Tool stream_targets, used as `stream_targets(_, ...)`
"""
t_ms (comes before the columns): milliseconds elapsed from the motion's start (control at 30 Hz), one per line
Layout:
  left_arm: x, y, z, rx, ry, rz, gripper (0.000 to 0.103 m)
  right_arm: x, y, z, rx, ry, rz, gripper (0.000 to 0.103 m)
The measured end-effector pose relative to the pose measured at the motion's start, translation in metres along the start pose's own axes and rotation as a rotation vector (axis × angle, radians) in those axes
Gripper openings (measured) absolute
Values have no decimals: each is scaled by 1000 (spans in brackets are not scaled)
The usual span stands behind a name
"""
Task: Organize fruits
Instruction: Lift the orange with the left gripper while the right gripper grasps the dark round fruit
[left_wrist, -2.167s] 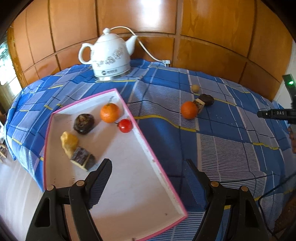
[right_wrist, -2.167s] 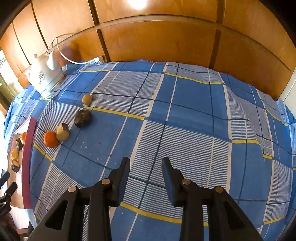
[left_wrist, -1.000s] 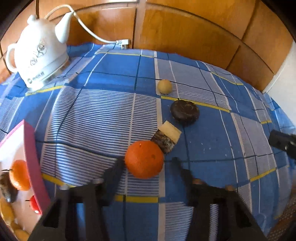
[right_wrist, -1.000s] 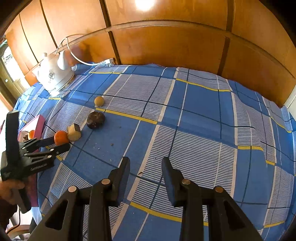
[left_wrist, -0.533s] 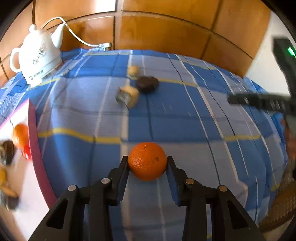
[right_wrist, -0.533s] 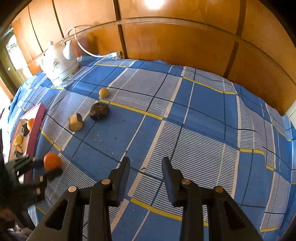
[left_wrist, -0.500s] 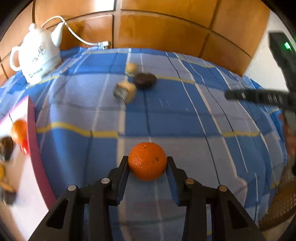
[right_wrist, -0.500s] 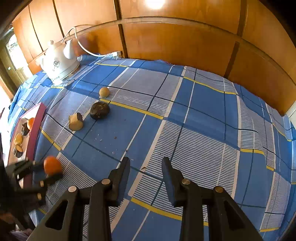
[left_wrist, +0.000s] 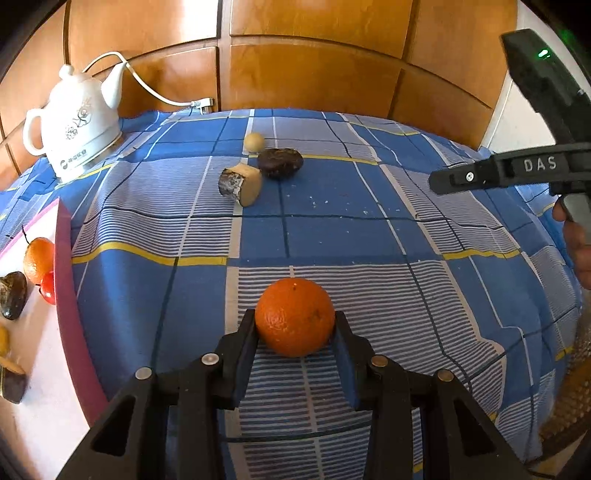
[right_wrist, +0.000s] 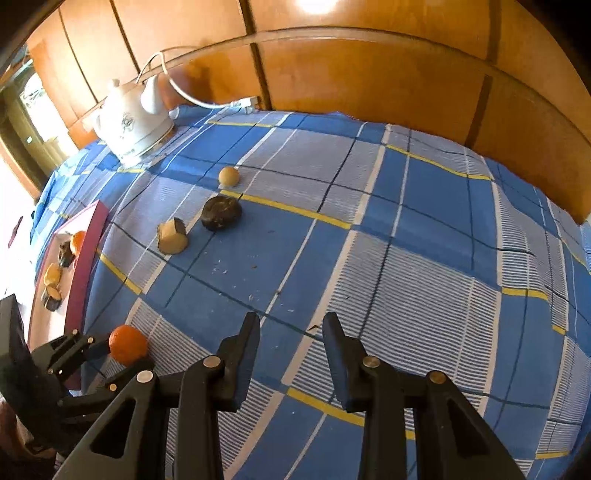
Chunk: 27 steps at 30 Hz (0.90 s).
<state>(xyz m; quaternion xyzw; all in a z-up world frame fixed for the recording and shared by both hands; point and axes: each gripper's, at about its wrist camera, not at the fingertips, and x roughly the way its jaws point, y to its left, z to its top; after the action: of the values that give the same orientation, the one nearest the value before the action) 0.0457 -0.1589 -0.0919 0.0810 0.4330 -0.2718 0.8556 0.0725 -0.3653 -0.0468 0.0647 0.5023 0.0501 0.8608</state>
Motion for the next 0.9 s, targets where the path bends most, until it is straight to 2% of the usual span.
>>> stream_targets(167, -1, 2, -2, -1, -12, -13, 40, 9, 7, 0, 12, 38, 60, 35)
stream_targets(300, -1, 2, -3, 4, -21, -19, 40, 15, 18, 15, 36, 37, 114, 37)
stream_targets(433, -1, 2, -4, 5, -26, -23, 40, 27, 30, 43, 80, 9, 145, 57)
stream_targets(533, -2, 2, -4, 5, -29, -27, 40, 43, 42, 67, 110, 12, 156, 60)
stream_targets(800, -2, 4, -4, 5, -38, -38, 40, 95, 65, 108, 132, 76, 73, 60)
stream_targets(900, -2, 4, -4, 8, -40, -41, 40, 109, 71, 110, 79, 127, -18, 60)
